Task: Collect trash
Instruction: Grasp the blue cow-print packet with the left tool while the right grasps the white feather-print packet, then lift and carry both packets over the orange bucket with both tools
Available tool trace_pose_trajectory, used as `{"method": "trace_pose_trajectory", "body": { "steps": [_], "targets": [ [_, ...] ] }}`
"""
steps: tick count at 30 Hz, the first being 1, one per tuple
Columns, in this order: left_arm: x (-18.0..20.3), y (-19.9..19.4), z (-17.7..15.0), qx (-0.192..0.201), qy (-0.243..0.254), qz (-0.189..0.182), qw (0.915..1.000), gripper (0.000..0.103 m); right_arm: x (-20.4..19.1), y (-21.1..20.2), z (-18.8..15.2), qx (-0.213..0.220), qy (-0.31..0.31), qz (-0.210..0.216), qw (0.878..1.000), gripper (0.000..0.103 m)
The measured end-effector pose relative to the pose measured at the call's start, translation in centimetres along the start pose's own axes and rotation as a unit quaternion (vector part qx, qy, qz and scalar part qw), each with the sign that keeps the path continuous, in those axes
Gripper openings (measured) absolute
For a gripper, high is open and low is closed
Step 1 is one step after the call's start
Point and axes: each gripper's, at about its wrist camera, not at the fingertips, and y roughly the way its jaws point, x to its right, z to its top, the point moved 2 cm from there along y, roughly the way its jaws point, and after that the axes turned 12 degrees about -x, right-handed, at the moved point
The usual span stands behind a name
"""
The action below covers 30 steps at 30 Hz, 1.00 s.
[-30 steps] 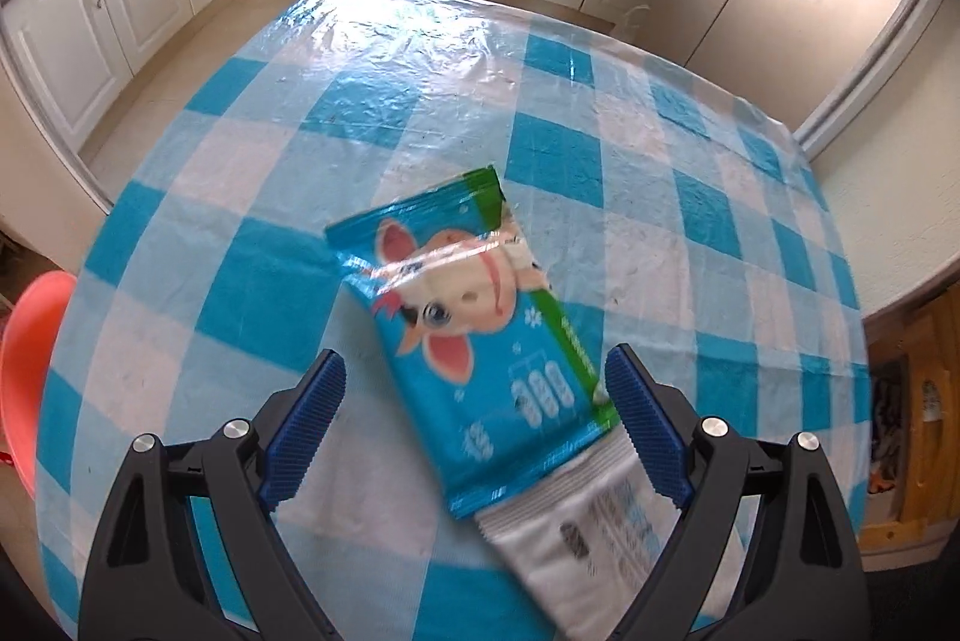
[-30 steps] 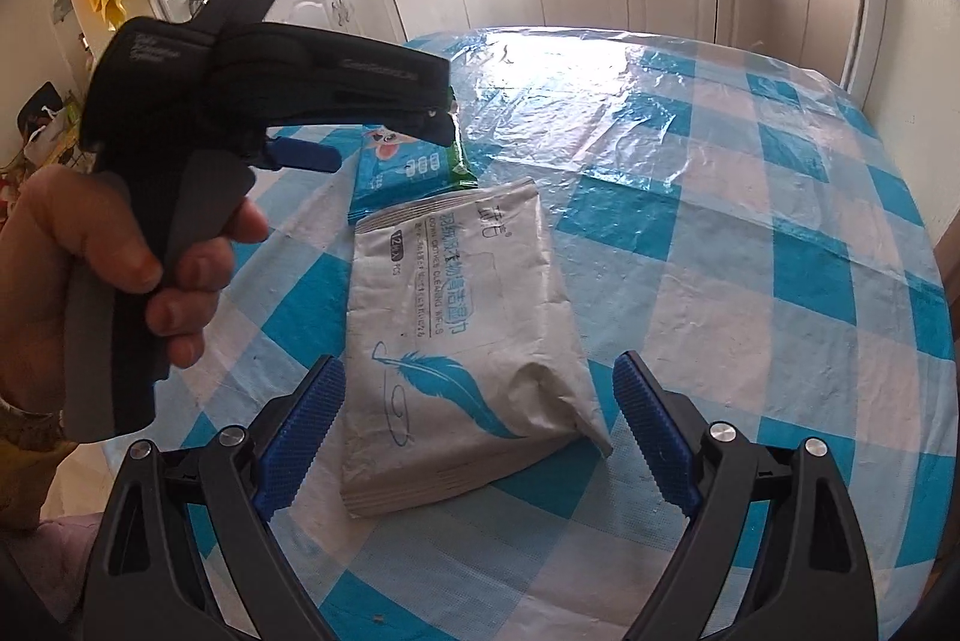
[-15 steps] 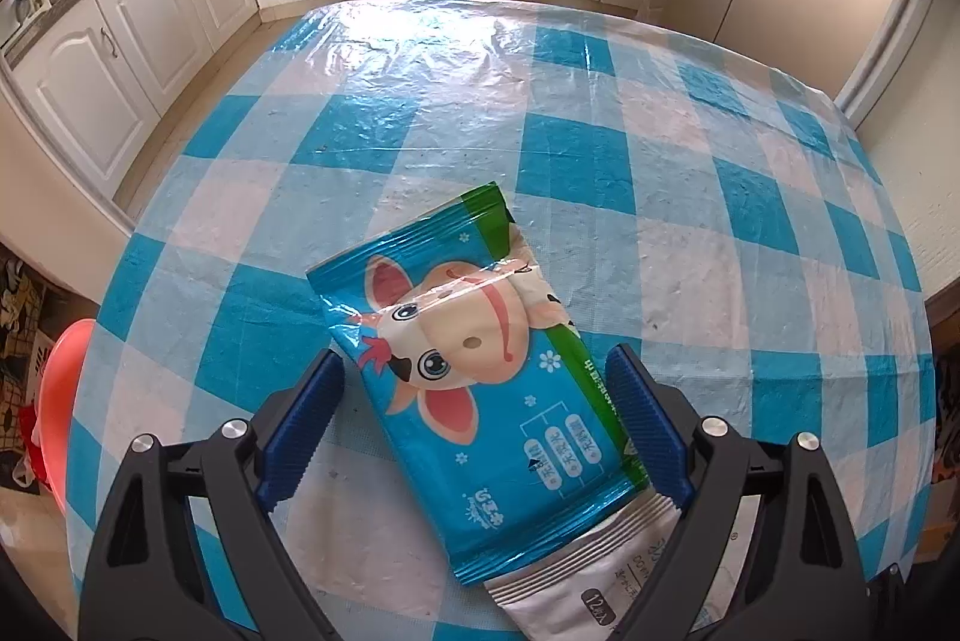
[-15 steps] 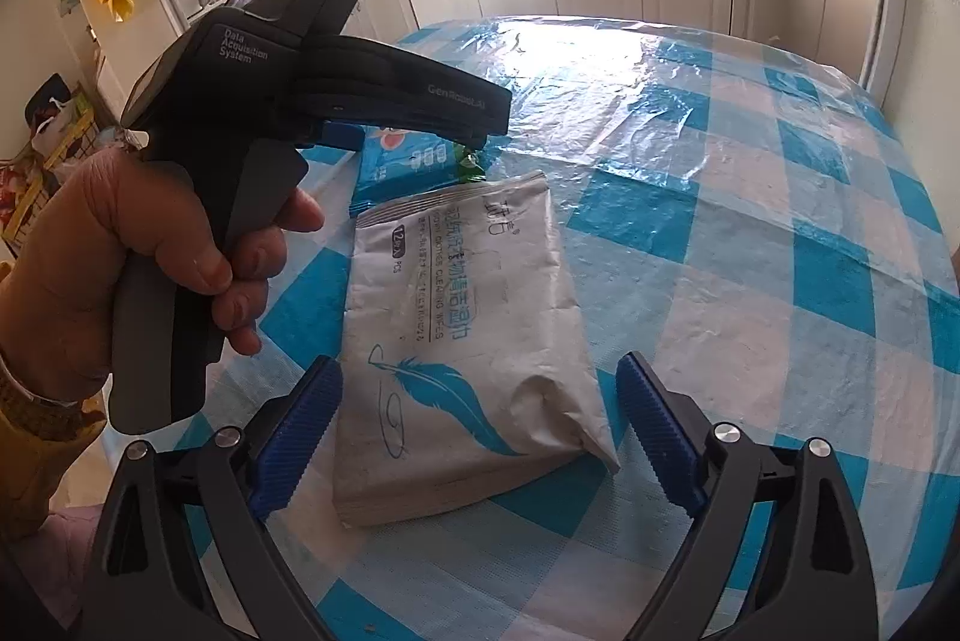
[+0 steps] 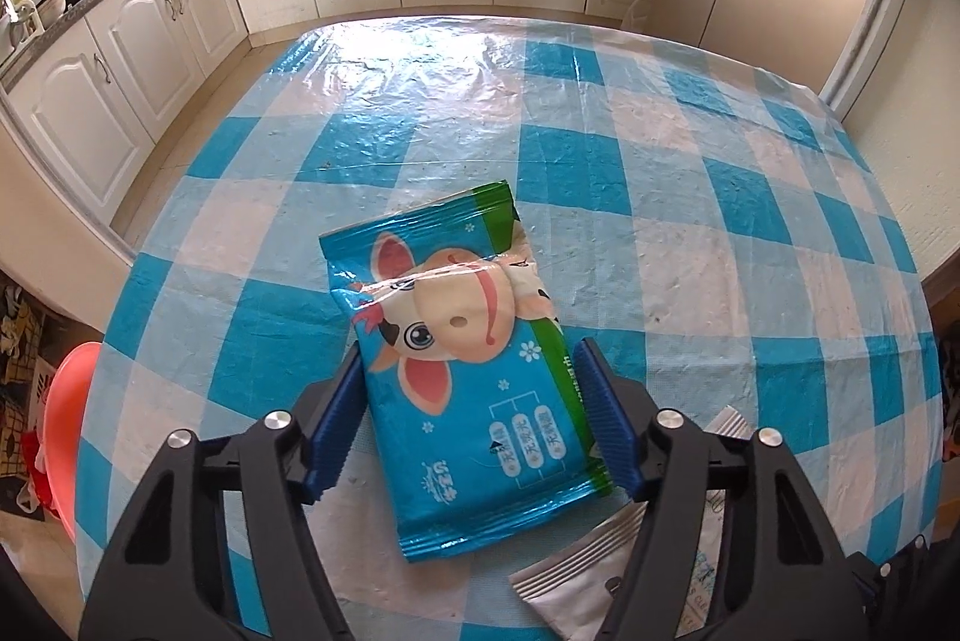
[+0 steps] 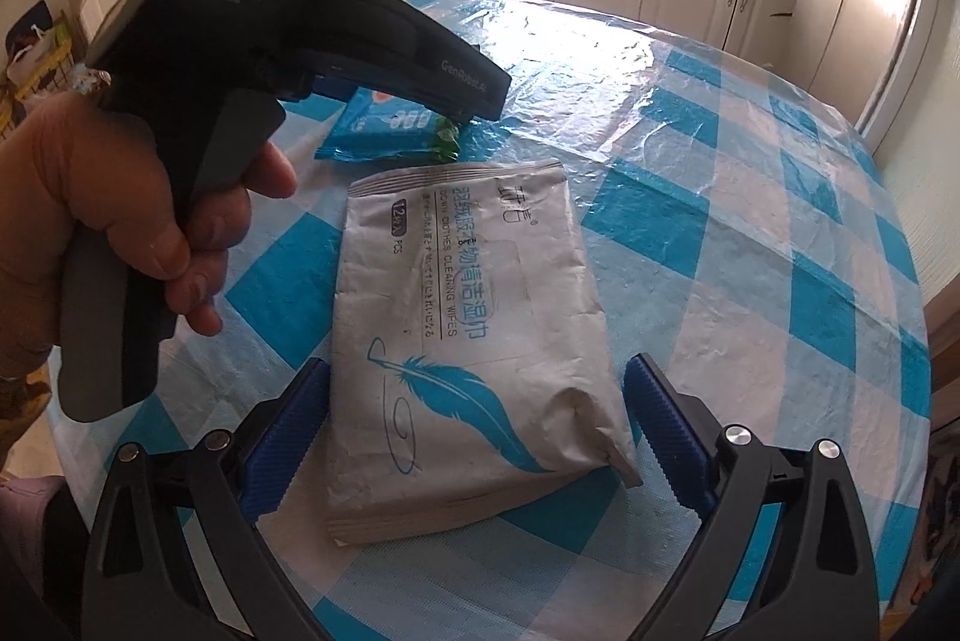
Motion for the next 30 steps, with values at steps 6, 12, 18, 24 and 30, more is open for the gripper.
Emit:
{"method": "trace_pose_trajectory", "body": {
  "steps": [6, 12, 18, 24, 30],
  "targets": [
    [-1.1, -0.3, -0.4, 0.001, 0.0, -0.016, 0.9999, 0.065, 0.0, -0.1, -0.3, 0.003, 0.004, -0.006, 1.0, 0.092],
    [-2.9, -1.0, -1.3, 0.002, -0.01, -0.038, 0.9992, 0.064, 0.5, -0.6, -0.6, 0.012, 0.014, -0.006, 1.0, 0.082],
    [-4.6, -1.5, -2.5, 0.005, -0.016, -0.055, 0.9983, 0.064, 1.0, -0.9, -0.6, 0.021, 0.025, -0.006, 0.999, 0.078],
    [-6.9, -2.0, -3.7, 0.012, -0.022, -0.064, 0.9977, 0.064, 1.4, -1.8, -0.9, 0.04, 0.05, -0.006, 0.998, 0.077],
    [-9.3, -2.6, -4.7, 0.017, -0.034, -0.073, 0.9966, 0.064, 0.9, -2.8, -0.4, 0.05, 0.062, -0.006, 0.997, 0.077]
  ]
}}
